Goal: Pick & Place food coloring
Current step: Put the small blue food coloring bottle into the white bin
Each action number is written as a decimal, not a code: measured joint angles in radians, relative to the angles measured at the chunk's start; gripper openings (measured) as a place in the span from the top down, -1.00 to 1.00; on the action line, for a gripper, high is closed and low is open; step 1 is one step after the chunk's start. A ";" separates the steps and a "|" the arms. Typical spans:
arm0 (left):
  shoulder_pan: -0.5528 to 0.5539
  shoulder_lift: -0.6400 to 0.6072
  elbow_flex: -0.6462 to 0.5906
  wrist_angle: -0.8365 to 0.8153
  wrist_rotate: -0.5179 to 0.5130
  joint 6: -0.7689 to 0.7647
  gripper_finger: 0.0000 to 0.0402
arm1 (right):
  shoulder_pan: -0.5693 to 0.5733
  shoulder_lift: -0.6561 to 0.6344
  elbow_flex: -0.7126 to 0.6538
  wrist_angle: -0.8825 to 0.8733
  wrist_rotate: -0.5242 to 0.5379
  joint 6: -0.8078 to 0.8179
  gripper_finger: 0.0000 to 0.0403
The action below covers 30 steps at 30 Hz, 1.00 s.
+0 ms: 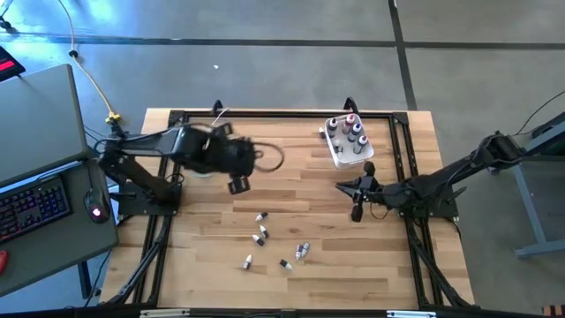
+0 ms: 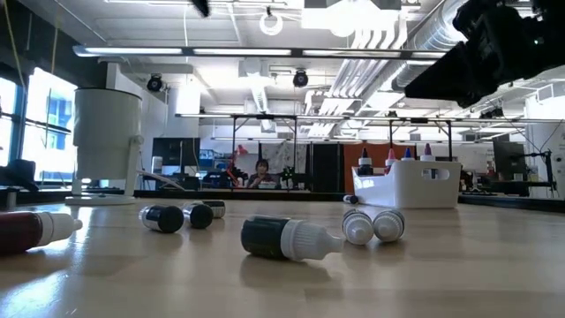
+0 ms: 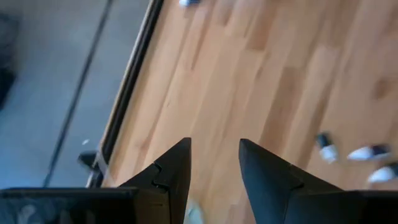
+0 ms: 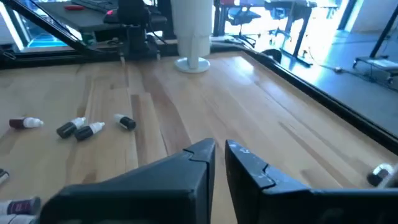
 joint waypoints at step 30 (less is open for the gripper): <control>-0.181 -0.294 -0.789 0.647 0.091 -0.184 0.35 | -0.049 0.887 0.406 0.199 -0.915 -0.101 0.39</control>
